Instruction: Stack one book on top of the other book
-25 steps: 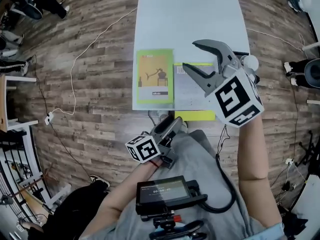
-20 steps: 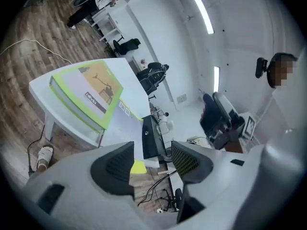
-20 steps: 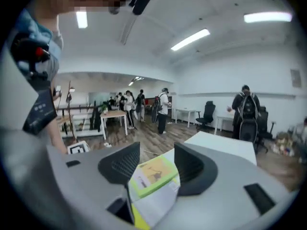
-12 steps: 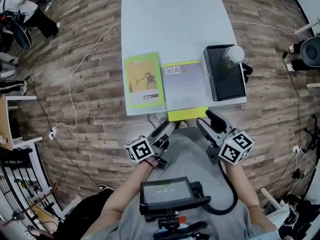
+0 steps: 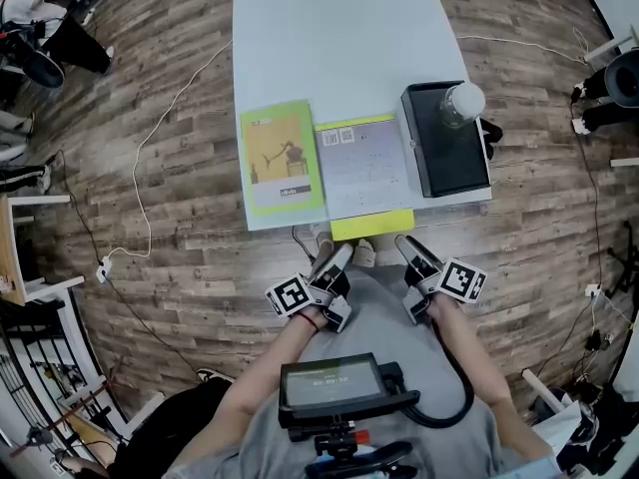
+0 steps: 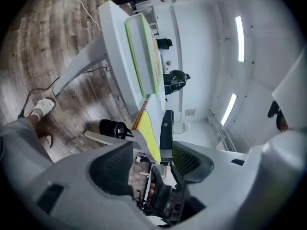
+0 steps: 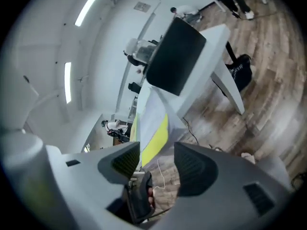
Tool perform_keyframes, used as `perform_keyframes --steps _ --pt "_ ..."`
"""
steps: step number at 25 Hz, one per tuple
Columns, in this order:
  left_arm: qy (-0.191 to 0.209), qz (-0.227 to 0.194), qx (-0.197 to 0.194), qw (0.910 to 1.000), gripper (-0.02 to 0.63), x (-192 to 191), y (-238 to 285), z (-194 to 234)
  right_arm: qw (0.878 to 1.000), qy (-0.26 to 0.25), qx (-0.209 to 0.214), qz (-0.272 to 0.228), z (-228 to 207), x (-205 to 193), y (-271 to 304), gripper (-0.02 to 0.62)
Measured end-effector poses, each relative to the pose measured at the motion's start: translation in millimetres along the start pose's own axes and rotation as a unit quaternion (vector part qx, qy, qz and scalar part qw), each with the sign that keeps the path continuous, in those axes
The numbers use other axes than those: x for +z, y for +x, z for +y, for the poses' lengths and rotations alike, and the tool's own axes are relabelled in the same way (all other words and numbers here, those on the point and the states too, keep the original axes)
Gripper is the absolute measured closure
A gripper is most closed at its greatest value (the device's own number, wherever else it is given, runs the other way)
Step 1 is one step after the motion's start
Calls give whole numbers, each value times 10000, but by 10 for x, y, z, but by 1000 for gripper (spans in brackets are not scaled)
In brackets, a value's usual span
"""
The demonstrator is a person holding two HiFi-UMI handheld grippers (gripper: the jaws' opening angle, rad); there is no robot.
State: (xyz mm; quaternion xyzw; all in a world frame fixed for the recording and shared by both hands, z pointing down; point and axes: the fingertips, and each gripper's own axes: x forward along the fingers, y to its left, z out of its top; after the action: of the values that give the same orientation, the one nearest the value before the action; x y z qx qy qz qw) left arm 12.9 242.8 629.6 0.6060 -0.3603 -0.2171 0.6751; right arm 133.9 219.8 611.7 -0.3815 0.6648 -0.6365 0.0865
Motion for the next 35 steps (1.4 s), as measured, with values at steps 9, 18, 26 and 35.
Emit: perform_keyframes --steps 9,18,26,35 --pt "-109 -174 -293 9994 354 287 288 109 9963 816 -32 -259 -402 51 286 362" --pt "-288 -23 -300 9991 502 215 376 90 9906 1084 472 -690 -342 156 390 464" --pt "-278 100 -446 9986 526 216 356 -97 9906 798 589 -942 -98 240 322 515" --pt "173 327 -358 9987 528 203 322 -243 9912 445 517 -1135 95 303 263 515"
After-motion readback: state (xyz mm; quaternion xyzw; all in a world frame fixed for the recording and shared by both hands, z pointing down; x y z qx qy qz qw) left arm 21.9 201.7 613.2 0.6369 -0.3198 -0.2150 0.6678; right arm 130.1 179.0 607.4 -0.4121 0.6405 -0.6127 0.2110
